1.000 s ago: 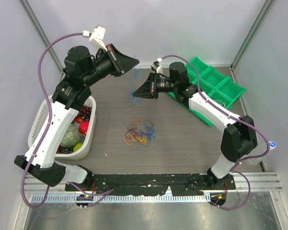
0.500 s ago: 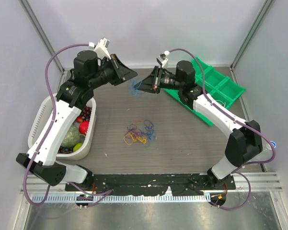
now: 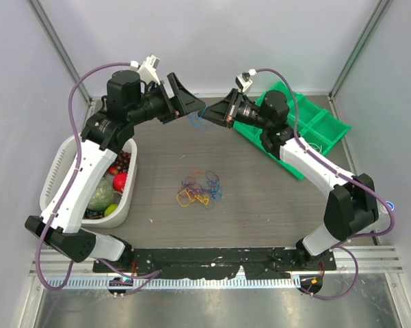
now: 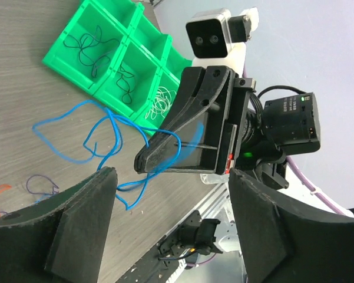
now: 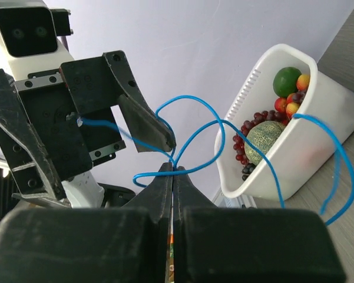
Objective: Untangle the cables
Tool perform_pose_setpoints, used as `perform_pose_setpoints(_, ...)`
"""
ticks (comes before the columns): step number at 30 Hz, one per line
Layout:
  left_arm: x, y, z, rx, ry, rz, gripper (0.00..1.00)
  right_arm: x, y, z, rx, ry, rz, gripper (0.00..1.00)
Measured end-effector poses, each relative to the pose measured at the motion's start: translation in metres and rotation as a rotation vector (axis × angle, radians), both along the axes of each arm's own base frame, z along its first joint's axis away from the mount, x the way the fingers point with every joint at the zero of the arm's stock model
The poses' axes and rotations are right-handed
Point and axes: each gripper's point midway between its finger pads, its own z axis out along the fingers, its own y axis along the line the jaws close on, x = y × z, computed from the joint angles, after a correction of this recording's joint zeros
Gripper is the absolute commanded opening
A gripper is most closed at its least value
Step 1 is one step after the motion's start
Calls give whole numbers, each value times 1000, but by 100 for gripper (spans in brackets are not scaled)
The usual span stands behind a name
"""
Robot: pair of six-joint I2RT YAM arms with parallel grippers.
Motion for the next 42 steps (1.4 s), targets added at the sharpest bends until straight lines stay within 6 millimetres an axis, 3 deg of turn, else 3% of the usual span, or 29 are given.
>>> perform_pose_setpoints(4, 0, 4, 4, 9, -18, 5, 100, 3, -5, 0, 41, 6, -14, 1)
perform_pose_setpoints(13, -9, 24, -3, 73, -10, 42, 100, 31, -38, 14, 115, -23, -115, 1)
perform_pose_setpoints(17, -17, 33, 2, 85, -33, 54, 100, 53, -61, 9, 85, -29, -198, 1)
perform_pose_setpoints(23, -24, 40, 2, 112, -64, 54, 99, 104, -121, -3, -48, -36, -418, 1)
perform_pose_setpoints(30, -31, 46, -29, 184, -40, 31, 100, 157, -209, -10, -200, -57, -705, 1)
perform_pose_setpoints(35, -34, 48, -47, 223, -18, 16, 100, 204, -253, -46, -306, -14, -812, 1)
perform_pose_setpoints(42, -32, 47, -55, 250, -15, -3, 99, 270, -288, -135, -424, 111, -869, 1)
